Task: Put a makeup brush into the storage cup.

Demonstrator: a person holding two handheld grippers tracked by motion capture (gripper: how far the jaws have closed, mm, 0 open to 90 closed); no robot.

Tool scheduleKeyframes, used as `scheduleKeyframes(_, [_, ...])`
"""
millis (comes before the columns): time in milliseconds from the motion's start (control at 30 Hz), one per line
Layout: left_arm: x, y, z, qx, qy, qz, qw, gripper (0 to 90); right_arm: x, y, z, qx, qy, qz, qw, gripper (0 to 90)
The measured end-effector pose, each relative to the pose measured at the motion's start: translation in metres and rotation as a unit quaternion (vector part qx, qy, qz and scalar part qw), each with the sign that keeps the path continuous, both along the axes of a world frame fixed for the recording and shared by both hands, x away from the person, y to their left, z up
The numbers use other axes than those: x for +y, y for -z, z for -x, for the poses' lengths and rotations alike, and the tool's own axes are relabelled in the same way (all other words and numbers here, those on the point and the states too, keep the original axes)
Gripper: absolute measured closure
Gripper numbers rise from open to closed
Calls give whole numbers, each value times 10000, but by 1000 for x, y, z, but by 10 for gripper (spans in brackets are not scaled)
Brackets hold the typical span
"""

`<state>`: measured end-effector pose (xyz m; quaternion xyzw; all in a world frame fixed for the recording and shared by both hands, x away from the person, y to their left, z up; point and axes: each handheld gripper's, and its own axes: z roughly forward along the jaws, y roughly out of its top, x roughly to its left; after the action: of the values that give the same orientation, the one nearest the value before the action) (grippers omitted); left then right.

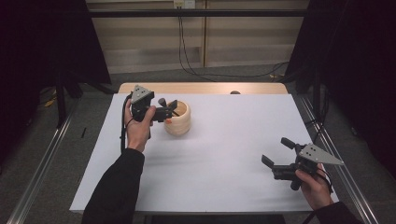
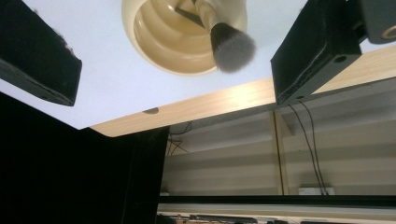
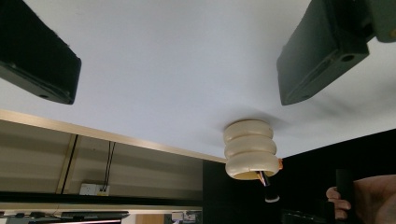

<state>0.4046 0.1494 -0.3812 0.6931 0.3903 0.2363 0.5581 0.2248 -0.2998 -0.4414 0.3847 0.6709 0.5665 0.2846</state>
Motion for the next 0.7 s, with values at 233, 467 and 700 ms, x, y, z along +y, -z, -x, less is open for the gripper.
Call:
scheduleKeyframes(233, [0,-1,13,-128,36,28,9999,17,-1,0,0,2,-18,2,10000,0])
scheduleKeyframes(467, [2,4,30,-67,-21,-18,10000,19,0,0,-1,43,49,-23,10000,0])
scheduleKeyframes(700, [4,6,52,-96,117,-44,9999,12,0,1,-1,57,51,-42,10000,0])
